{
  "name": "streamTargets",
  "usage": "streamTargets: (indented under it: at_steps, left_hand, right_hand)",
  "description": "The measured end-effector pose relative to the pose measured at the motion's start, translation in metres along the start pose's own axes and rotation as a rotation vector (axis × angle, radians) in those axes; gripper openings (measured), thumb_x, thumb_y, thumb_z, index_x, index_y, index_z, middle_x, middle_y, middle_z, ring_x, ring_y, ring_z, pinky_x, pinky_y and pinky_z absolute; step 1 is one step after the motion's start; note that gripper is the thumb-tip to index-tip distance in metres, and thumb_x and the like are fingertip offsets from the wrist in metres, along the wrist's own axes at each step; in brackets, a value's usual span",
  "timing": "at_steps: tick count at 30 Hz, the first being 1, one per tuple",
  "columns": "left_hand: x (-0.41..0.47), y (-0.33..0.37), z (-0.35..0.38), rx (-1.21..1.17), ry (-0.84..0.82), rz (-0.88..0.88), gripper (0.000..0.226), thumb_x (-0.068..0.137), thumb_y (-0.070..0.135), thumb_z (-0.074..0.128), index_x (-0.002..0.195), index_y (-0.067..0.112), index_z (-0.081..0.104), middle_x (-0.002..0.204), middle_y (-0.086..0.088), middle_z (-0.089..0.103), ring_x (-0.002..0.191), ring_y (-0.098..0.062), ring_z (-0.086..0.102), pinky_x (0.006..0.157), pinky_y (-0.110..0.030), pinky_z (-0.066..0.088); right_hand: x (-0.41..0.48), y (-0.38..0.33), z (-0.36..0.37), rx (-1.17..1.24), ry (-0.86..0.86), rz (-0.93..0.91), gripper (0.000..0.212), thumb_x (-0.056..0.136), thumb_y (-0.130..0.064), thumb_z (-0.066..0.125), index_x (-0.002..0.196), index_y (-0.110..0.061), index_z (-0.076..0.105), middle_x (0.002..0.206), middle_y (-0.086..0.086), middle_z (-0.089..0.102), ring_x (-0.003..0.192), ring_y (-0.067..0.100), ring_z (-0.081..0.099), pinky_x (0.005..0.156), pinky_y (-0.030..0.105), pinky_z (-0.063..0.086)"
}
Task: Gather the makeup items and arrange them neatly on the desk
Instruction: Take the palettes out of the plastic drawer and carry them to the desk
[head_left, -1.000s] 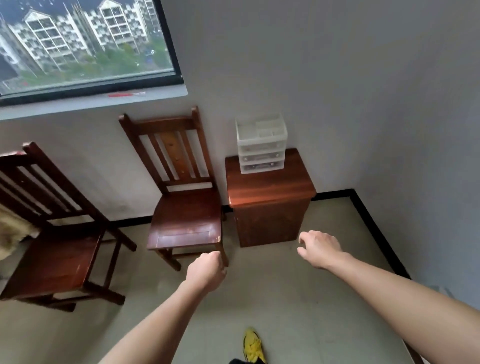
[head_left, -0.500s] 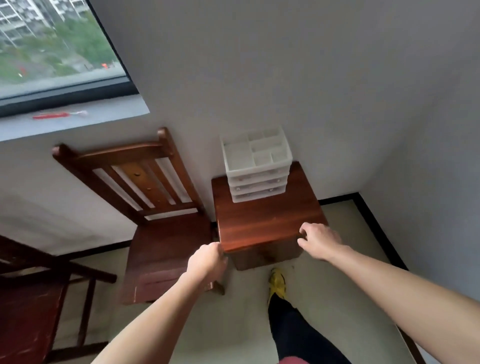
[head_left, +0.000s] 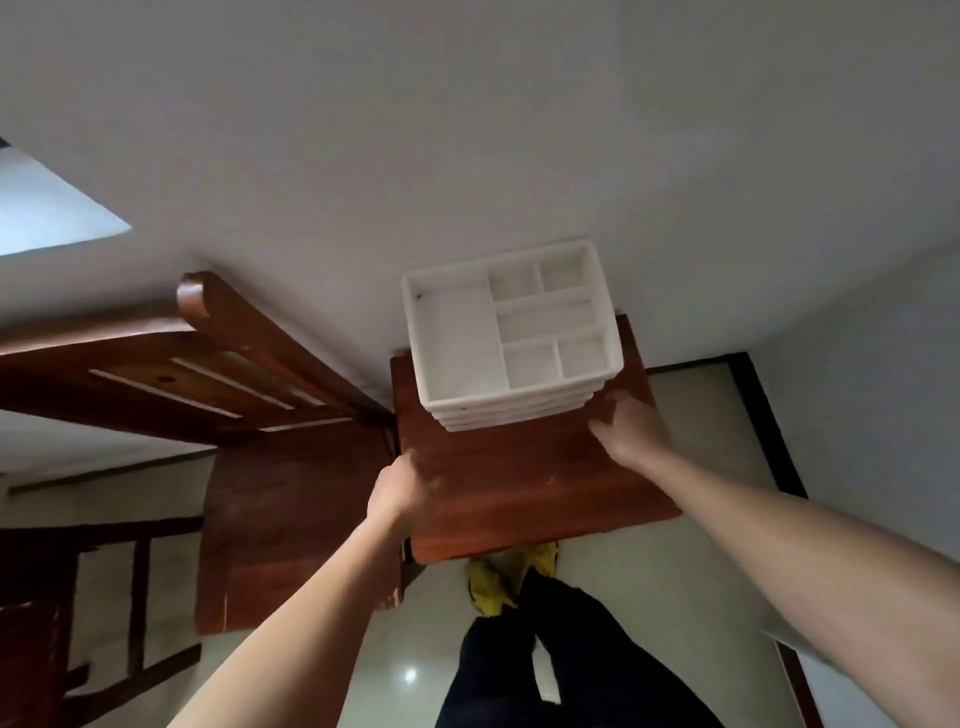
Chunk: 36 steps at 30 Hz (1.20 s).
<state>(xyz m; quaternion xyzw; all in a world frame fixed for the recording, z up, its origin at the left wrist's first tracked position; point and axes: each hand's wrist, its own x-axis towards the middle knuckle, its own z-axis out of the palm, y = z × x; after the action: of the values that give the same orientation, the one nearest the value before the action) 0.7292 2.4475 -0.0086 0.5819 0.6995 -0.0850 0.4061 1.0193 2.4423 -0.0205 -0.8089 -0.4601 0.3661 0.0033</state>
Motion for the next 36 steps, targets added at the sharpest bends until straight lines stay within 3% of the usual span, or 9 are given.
streamTargets:
  at_steps: [4, 6, 9, 16, 20, 23, 26, 30, 36]
  left_hand:
    - [0.042, 0.011, 0.007, -0.303, 0.067, -0.049, 0.046, 0.08, 0.02, 0.062, 0.126, 0.018, 0.054, 0.115, -0.005, 0.066, 0.107, -0.028, 0.061, 0.083, -0.031, 0.049]
    - [0.058, 0.016, 0.011, -0.488, 0.044, -0.021, 0.049, 0.07, 0.02, 0.06, 0.119, 0.023, 0.058, 0.105, -0.004, 0.069, 0.091, -0.023, 0.066, 0.078, -0.039, 0.056]
    - [0.073, 0.02, 0.022, -0.655, -0.017, -0.001, 0.048, 0.062, 0.011, 0.054, 0.108, 0.016, 0.062, 0.074, -0.004, 0.061, 0.06, -0.018, 0.054, 0.057, -0.036, 0.044]
    - [0.069, 0.023, 0.03, -0.789, -0.036, -0.051, 0.054, 0.057, 0.003, 0.052, 0.111, 0.007, 0.059, 0.086, -0.004, 0.06, 0.073, -0.016, 0.055, 0.06, -0.027, 0.045]
    - [0.054, 0.019, 0.033, -0.725, -0.069, -0.092, 0.048, 0.065, 0.002, 0.058, 0.111, 0.016, 0.056, 0.094, -0.008, 0.064, 0.071, -0.016, 0.059, 0.059, -0.029, 0.047]
    - [0.038, 0.005, 0.041, -0.593, -0.142, -0.108, 0.042, 0.077, 0.0, 0.06, 0.117, 0.013, 0.059, 0.101, -0.005, 0.067, 0.083, -0.014, 0.063, 0.067, -0.027, 0.051]
    - [0.022, -0.002, 0.052, -0.55, -0.172, -0.135, 0.035, 0.078, 0.006, 0.059, 0.112, 0.014, 0.059, 0.092, 0.0, 0.066, 0.083, -0.017, 0.063, 0.074, -0.032, 0.053]
    - [0.004, -0.011, 0.067, -0.521, -0.2, -0.157, 0.041, 0.08, 0.003, 0.058, 0.12, 0.014, 0.058, 0.098, 0.001, 0.066, 0.091, -0.017, 0.063, 0.077, -0.027, 0.05]
    - [0.0, -0.02, 0.074, -0.48, -0.196, -0.157, 0.054, 0.08, 0.008, 0.06, 0.133, 0.017, 0.051, 0.115, -0.003, 0.065, 0.102, -0.02, 0.062, 0.088, -0.031, 0.051]
  right_hand:
    - [0.03, -0.005, 0.016, 0.169, 0.009, 0.011, 0.041, 0.093, -0.027, 0.057, 0.131, -0.012, 0.05, 0.125, 0.009, 0.061, 0.113, 0.032, 0.059, 0.084, 0.035, 0.049]
    - [0.045, -0.007, 0.026, 0.254, 0.032, 0.04, 0.033, 0.092, -0.019, 0.057, 0.124, -0.011, 0.055, 0.117, 0.01, 0.064, 0.106, 0.03, 0.062, 0.08, 0.035, 0.05]
    - [0.054, -0.009, 0.035, 0.483, 0.053, 0.176, 0.029, 0.087, -0.009, 0.056, 0.115, -0.015, 0.057, 0.101, 0.006, 0.065, 0.085, 0.024, 0.064, 0.08, 0.049, 0.058]
    - [0.037, -0.019, 0.042, 0.813, 0.055, 0.236, 0.032, 0.09, 0.002, 0.056, 0.113, -0.019, 0.054, 0.099, -0.007, 0.058, 0.09, 0.017, 0.06, 0.084, 0.042, 0.059]
    - [0.018, -0.011, 0.047, 0.792, 0.039, 0.223, 0.024, 0.092, -0.006, 0.061, 0.109, -0.023, 0.057, 0.099, -0.006, 0.06, 0.099, 0.023, 0.062, 0.086, 0.045, 0.058]
    - [0.006, 0.009, 0.057, 0.742, 0.024, 0.293, 0.044, 0.092, -0.008, 0.062, 0.135, -0.01, 0.052, 0.115, -0.001, 0.058, 0.085, 0.017, 0.063, 0.088, 0.043, 0.057]
    - [-0.005, 0.028, 0.068, 0.672, 0.016, 0.317, 0.052, 0.09, -0.013, 0.066, 0.14, -0.009, 0.05, 0.133, 0.007, 0.056, 0.077, 0.012, 0.063, 0.086, 0.042, 0.058]
    - [-0.019, 0.044, 0.077, 0.642, 0.022, 0.33, 0.05, 0.089, -0.011, 0.067, 0.137, -0.008, 0.053, 0.126, 0.007, 0.058, 0.076, 0.013, 0.062, 0.086, 0.043, 0.058]
    - [-0.029, 0.048, 0.08, 0.447, 0.002, 0.281, 0.041, 0.085, -0.02, 0.069, 0.125, -0.016, 0.063, 0.12, 0.007, 0.066, 0.098, 0.028, 0.067, 0.089, 0.042, 0.056]
